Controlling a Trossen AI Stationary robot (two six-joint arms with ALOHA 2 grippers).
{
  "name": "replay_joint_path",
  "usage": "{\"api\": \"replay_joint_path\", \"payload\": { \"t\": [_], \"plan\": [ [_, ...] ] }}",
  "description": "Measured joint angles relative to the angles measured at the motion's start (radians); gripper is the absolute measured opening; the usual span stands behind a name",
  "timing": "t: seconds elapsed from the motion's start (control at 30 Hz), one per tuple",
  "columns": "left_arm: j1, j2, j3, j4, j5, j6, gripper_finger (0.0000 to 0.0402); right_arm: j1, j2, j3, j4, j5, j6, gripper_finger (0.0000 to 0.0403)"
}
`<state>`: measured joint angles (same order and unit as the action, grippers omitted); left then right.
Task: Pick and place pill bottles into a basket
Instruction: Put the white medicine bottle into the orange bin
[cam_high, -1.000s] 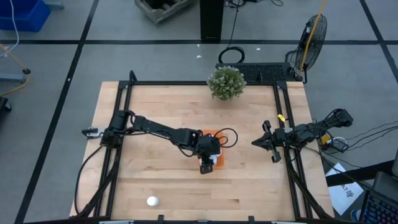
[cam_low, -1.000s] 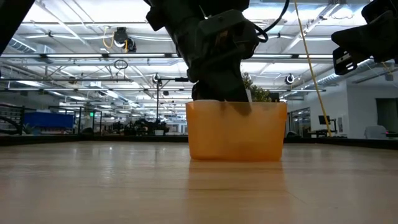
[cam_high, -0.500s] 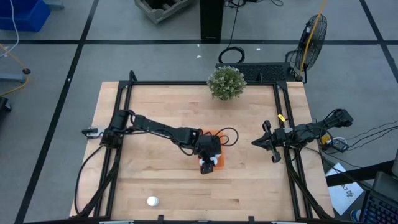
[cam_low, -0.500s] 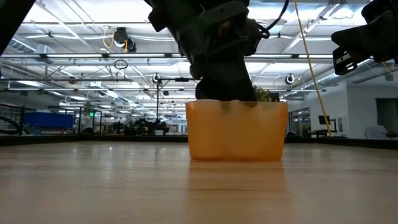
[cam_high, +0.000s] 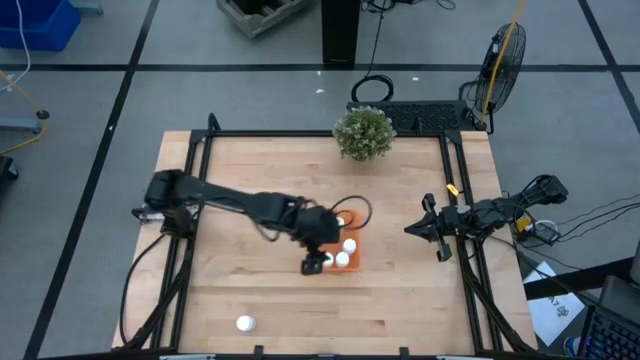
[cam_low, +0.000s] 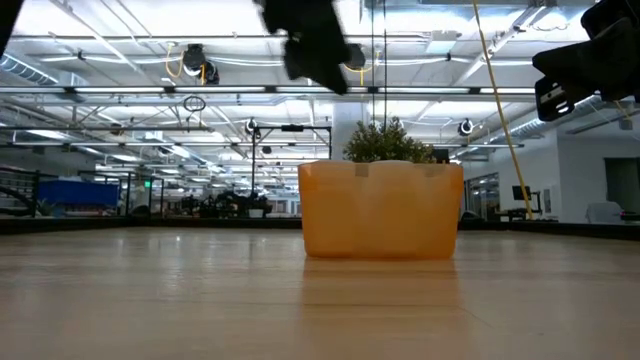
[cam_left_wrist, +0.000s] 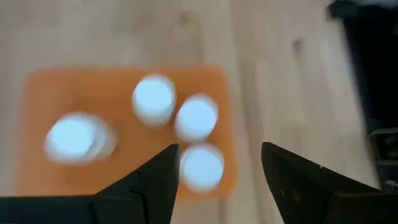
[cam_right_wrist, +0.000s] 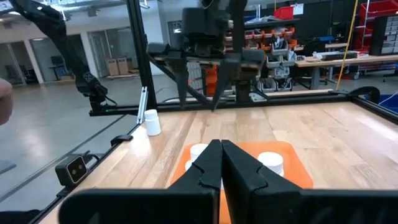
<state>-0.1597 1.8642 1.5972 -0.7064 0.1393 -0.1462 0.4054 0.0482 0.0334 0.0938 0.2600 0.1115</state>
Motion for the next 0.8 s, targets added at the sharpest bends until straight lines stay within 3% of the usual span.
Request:
{"api": "replay_joint_path", "payload": {
  "t": [0.17, 0.4, 0.67, 0.8],
  "plan": [
    [-0.144, -0.172, -0.127, -0.038, -0.206, -0.18, 0.023, 0.0, 0.004, 0.0, 0.001, 0.0, 0.0, 0.0],
    [-0.469, -0.386, -0.403, 0.14, -0.564, -0.443, 0.023, 0.0, 0.006, 0.0, 0.001, 0.0, 0.0, 0.0],
    [-0.761, -0.402, -0.656, 0.446, -0.69, -0.725, 0.023, 0.0, 0.006, 0.0, 0.0, 0.0, 0.0, 0.0],
    [-0.844, -0.397, -0.765, 0.599, -0.73, -0.774, 0.023, 0.0, 0.006, 0.0, 0.0, 0.0, 0.0, 0.0]
  ]
}}
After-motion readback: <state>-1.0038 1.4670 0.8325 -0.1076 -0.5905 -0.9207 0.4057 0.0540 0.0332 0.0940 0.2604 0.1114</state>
